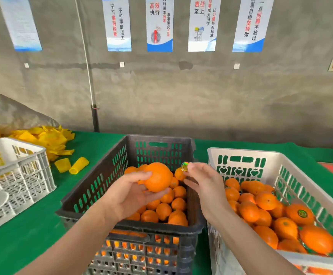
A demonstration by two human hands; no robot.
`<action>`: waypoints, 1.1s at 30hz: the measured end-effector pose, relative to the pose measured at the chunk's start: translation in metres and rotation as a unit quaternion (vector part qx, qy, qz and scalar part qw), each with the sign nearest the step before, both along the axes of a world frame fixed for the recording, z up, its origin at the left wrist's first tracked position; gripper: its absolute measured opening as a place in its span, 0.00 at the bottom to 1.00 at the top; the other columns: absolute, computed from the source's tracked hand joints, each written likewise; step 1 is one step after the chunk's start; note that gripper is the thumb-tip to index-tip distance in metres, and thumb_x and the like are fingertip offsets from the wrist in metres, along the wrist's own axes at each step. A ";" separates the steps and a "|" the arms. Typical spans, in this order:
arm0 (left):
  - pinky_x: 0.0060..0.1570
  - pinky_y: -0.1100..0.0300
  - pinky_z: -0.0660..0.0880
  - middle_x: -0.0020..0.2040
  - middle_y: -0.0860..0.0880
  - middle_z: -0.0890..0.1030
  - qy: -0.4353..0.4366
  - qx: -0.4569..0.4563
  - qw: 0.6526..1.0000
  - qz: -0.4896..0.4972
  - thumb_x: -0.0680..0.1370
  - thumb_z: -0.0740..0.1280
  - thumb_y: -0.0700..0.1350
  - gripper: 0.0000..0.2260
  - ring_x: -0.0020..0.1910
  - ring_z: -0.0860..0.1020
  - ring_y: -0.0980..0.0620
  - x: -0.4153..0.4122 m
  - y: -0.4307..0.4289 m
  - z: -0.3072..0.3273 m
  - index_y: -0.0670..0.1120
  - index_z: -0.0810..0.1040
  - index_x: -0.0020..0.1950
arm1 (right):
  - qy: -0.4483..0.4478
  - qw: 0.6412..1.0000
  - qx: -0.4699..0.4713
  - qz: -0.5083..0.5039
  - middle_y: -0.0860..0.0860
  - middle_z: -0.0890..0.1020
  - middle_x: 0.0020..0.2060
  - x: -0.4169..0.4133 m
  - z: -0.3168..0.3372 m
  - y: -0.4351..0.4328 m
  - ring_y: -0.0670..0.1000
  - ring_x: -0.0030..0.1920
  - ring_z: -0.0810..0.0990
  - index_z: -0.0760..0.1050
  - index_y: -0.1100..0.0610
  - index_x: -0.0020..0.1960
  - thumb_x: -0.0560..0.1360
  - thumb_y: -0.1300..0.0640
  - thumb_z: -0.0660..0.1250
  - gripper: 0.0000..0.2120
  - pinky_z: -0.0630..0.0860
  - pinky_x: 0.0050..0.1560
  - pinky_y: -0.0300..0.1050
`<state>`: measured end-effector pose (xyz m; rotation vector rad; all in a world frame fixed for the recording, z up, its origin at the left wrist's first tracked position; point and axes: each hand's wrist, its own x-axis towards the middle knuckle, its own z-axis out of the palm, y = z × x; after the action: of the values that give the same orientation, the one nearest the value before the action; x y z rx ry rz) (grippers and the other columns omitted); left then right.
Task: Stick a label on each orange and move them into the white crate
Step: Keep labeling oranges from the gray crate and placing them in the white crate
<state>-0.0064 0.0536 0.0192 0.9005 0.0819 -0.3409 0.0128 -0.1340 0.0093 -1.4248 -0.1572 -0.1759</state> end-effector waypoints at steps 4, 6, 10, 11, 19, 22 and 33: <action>0.52 0.42 0.79 0.61 0.33 0.77 -0.017 -0.047 0.999 0.010 0.72 0.69 0.37 0.25 0.57 0.78 0.34 -0.020 -0.023 0.000 0.38 0.68 0.69 | 0.035 0.997 0.040 0.050 0.52 0.85 0.44 -0.026 0.003 -0.003 0.48 0.50 0.82 0.82 0.58 0.46 0.72 0.50 0.69 0.11 0.75 0.49 0.41; 0.53 0.45 0.79 0.61 0.35 0.78 -0.035 -0.043 0.998 0.000 0.73 0.68 0.38 0.24 0.57 0.79 0.38 -0.029 -0.038 0.000 0.38 0.70 0.68 | 0.023 0.997 0.048 0.062 0.53 0.85 0.45 -0.038 0.003 -0.007 0.49 0.51 0.82 0.82 0.58 0.48 0.70 0.50 0.69 0.13 0.76 0.51 0.43; 0.52 0.49 0.80 0.60 0.37 0.80 -0.057 -0.028 0.998 -0.013 0.72 0.70 0.40 0.22 0.56 0.81 0.41 -0.042 -0.061 0.000 0.39 0.73 0.66 | -0.028 0.997 0.053 0.041 0.52 0.85 0.43 -0.055 0.002 -0.017 0.48 0.48 0.83 0.83 0.56 0.45 0.66 0.47 0.68 0.15 0.78 0.47 0.38; 0.52 0.50 0.80 0.60 0.37 0.80 -0.060 -0.024 0.998 -0.014 0.72 0.70 0.40 0.23 0.56 0.81 0.42 -0.044 -0.065 0.000 0.39 0.73 0.66 | -0.034 0.997 0.056 0.033 0.51 0.85 0.43 -0.058 0.002 -0.020 0.48 0.48 0.83 0.82 0.56 0.43 0.67 0.47 0.68 0.14 0.78 0.46 0.38; 0.56 0.49 0.78 0.59 0.39 0.80 -0.081 -0.011 0.997 -0.008 0.71 0.68 0.41 0.22 0.57 0.80 0.42 -0.051 -0.099 0.000 0.42 0.73 0.66 | -0.045 0.996 0.075 -0.019 0.56 0.83 0.43 -0.067 0.000 -0.040 0.54 0.50 0.81 0.81 0.61 0.44 0.72 0.52 0.68 0.12 0.78 0.56 0.52; 0.52 0.51 0.80 0.59 0.40 0.81 -0.094 -0.004 0.995 -0.009 0.72 0.66 0.40 0.21 0.56 0.81 0.42 -0.054 -0.109 0.001 0.42 0.73 0.66 | -0.078 0.995 0.030 -0.055 0.55 0.83 0.42 -0.068 -0.002 -0.047 0.53 0.49 0.80 0.80 0.60 0.43 0.74 0.56 0.68 0.07 0.77 0.54 0.47; 0.54 0.48 0.79 0.63 0.39 0.78 -0.133 0.027 0.991 -0.013 0.73 0.68 0.38 0.23 0.60 0.78 0.39 -0.058 -0.116 -0.006 0.43 0.72 0.68 | -0.089 0.991 -0.048 -0.087 0.41 0.75 0.52 -0.068 -0.013 -0.068 0.34 0.48 0.76 0.65 0.41 0.58 0.70 0.49 0.73 0.22 0.73 0.41 0.28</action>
<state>-0.0640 -0.0626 0.0130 0.9936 -0.1665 -0.2415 -0.0550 -0.2021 -0.0038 -1.5181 -0.1902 -0.4442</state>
